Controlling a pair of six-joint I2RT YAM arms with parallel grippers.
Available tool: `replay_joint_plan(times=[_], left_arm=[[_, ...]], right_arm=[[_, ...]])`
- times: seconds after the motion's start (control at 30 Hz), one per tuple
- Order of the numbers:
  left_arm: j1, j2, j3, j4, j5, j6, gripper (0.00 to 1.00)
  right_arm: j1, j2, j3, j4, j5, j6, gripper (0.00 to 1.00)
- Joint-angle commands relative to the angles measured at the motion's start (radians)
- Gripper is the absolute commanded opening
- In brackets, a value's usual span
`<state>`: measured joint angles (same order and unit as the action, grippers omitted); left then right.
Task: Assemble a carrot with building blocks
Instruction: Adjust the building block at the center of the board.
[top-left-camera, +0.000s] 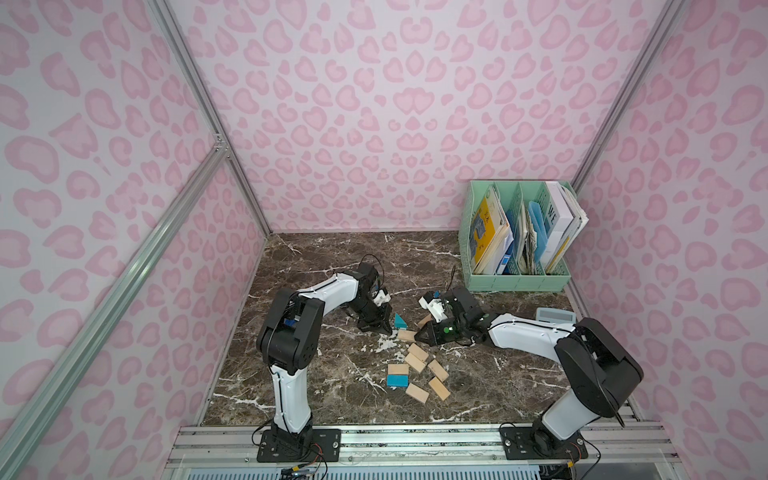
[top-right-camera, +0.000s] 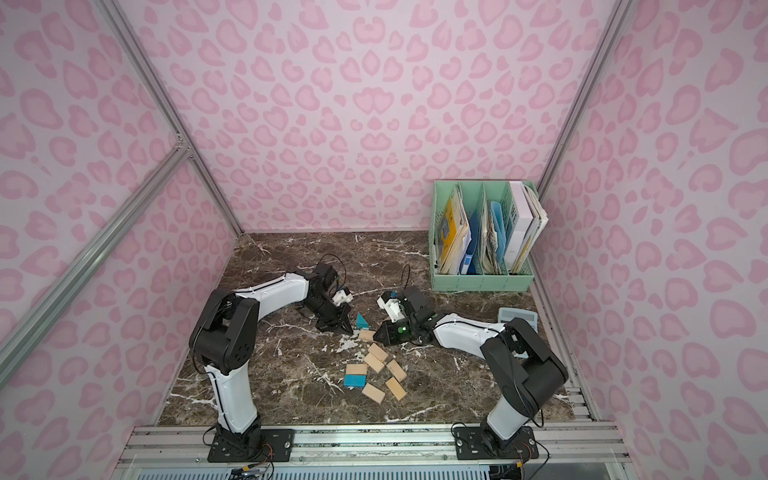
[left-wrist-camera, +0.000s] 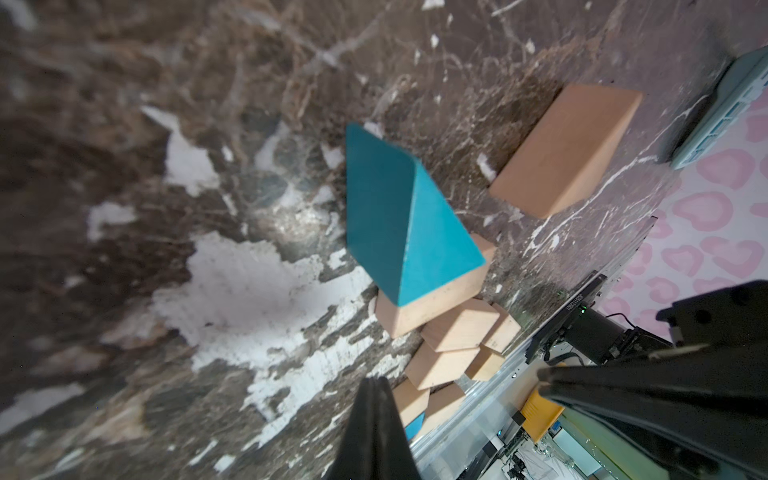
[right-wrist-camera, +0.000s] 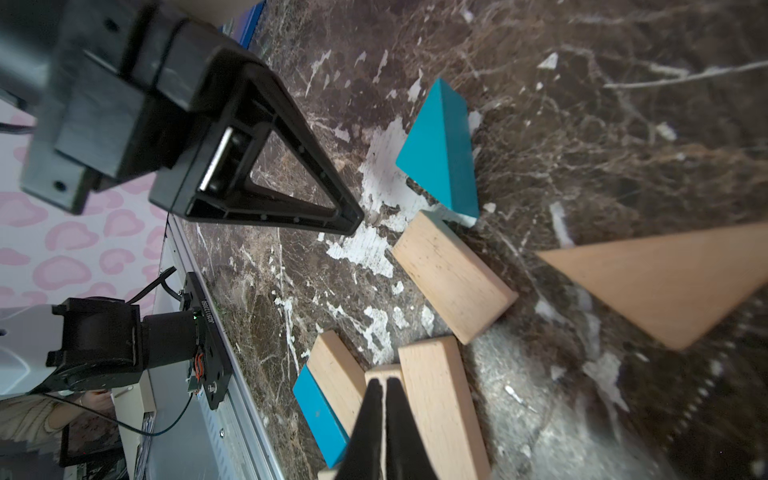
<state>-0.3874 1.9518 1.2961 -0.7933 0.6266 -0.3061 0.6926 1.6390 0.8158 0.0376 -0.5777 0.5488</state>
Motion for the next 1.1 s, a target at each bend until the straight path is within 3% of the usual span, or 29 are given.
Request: replay_joint_plan(times=[0.0,0.1,0.13,0.17,0.23,0.37,0.5,0.63,0.83,1.07], left_arm=[[0.0,0.009,-0.001,-0.018,0.0,0.022,0.02],[0.001,0.028,0.006,-0.014,0.014,0.02,0.05],[0.001,0.031,0.008,-0.014,0.016,0.021,0.05],[0.001,0.033,0.009,-0.014,0.016,0.019,0.05],[0.001,0.032,0.009,-0.014,0.016,0.023,0.06],[0.001,0.034,0.019,-0.023,0.015,0.027,0.27],[0.001,0.042,0.032,-0.03,0.015,0.029,0.33],[0.001,0.048,0.042,-0.029,0.019,0.029,0.32],[0.001,0.062,0.055,-0.024,0.041,0.026,0.19],[0.001,0.07,0.05,0.001,0.072,0.008,0.15]], right_arm=[[0.002,0.013,-0.001,0.021,-0.033,0.012,0.12],[0.001,0.02,-0.014,0.034,-0.034,0.023,0.13],[0.001,0.026,-0.016,0.039,-0.038,0.024,0.11],[-0.001,0.035,-0.017,0.046,-0.048,0.026,0.01],[-0.004,0.054,-0.019,0.057,-0.066,0.034,0.0],[-0.02,0.085,-0.031,0.095,-0.104,0.056,0.08],[-0.034,0.082,-0.047,0.109,-0.095,0.065,0.18],[-0.041,0.06,-0.058,0.119,-0.064,0.07,0.24],[-0.051,0.079,-0.054,0.14,-0.06,0.077,0.24],[-0.071,0.096,-0.058,0.157,-0.051,0.078,0.23]])
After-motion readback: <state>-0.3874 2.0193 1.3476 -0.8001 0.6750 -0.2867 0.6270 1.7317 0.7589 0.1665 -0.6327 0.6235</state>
